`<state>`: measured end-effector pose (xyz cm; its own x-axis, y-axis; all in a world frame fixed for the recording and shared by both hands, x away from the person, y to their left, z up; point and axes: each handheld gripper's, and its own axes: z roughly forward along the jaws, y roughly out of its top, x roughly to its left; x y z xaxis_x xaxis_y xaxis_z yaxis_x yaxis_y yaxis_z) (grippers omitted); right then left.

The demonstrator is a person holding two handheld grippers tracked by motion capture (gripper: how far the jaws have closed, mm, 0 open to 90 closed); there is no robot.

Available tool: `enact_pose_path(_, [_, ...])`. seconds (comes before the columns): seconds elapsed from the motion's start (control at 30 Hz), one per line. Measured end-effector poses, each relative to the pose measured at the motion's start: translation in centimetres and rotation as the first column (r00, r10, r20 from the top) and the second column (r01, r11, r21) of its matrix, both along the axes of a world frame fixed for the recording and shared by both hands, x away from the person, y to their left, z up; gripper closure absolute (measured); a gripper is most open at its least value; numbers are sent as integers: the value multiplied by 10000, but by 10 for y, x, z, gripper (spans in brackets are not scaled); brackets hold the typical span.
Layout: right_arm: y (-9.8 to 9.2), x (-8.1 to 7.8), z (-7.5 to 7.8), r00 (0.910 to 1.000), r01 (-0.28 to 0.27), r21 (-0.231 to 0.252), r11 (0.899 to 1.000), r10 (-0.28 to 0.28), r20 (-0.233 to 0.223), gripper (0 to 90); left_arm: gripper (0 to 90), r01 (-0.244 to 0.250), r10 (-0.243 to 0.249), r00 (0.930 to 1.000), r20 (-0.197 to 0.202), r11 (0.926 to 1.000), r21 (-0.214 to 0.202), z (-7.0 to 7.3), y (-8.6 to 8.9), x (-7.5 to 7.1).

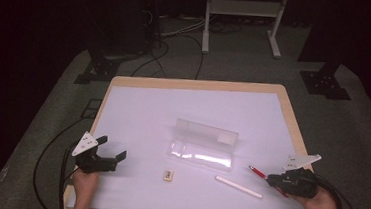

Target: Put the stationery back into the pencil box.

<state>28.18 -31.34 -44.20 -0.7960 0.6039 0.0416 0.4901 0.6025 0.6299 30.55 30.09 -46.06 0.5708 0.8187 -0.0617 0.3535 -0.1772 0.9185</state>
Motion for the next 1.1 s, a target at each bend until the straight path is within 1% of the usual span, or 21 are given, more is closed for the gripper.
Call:
enact_pose_path(0.13, [11,2,17,9990,-304,170,9994,299,327,789,0,-8,8,10000,-2,10000,-60,0,1,0])
enact_pose_path(0.17, [11,2,17,9990,-304,170,9994,299,327,789,0,-8,8,10000,-2,10000,-60,0,1,0])
enact_pose_path(0.2, [20,4,25,9979,-533,255,9983,523,395,789,0,6,-6,10000,-23,10000,-64,0,1,0])
enact_pose_path(0.27, [29,7,33,9957,-772,206,9968,760,526,789,0,20,-20,10000,-8,10000,-98,0,1,0])
enact_pose_path(0.37, [45,13,42,9924,-1095,158,9939,1084,585,789,0,32,-32,10000,17,9999,-138,0,1,0])
enact_pose_path(0.4, [45,13,42,9924,-1095,158,9939,1084,585,789,0,32,-32,10000,17,9999,-138,0,1,0])
enact_pose_path(0.43, [57,18,47,9889,-1359,79,9907,1352,612,789,0,32,-31,10000,52,9999,-152,0,2,0])
enact_pose_path(0.5, [68,22,51,9871,-1510,22,9885,1507,538,789,0,34,-33,10000,35,9998,-192,0,2,0])
enact_pose_path(0.57, [77,28,54,9839,-1695,-59,9855,1695,568,789,0,30,-29,10000,35,9997,-248,0,2,0])
enact_pose_path(0.63, [86,33,56,9818,-1811,-144,9834,1816,550,789,0,71,-71,10000,-12,9998,-208,0,3,0])
enact_pose_path(0.67, [86,33,56,9818,-1811,-144,9834,1816,550,789,0,71,-71,10000,-12,9998,-208,0,3,0])
enact_pose_path(0.73, [93,39,57,9795,-1937,-204,9809,1945,524,789,0,77,-77,10000,-4,9998,-201,0,3,0])
enact_pose_path(0.77, [101,43,57,9772,-2054,-256,9783,2064,502,789,0,81,-81,10000,9,9998,-202,0,3,0])
enact_pose_path(0.83, [106,47,57,9738,-2199,-280,9751,2211,534,789,0,79,-79,10000,6,9997,-218,0,2,0])
enact_pose_path(0.9, [110,49,57,9737,-2218,-242,9748,2227,484,789,0,72,-72,10000,21,9997,-236,0,2,0])
enact_pose_path(0.93, [116,53,56,9710,-2330,-277,9721,2341,480,789,0,67,-67,10000,5,9997,-224,0,2,0])
enact_pose_path(1.0, [122,58,56,9694,-2402,-289,9703,2413,450,789,0,66,-65,10000,27,9998,-200,0,2,0])
enact_pose_path(1.1, [130,65,55,9689,-2432,-322,9694,2444,378,789,0,65,-64,10000,56,9998,-207,0,2,0])
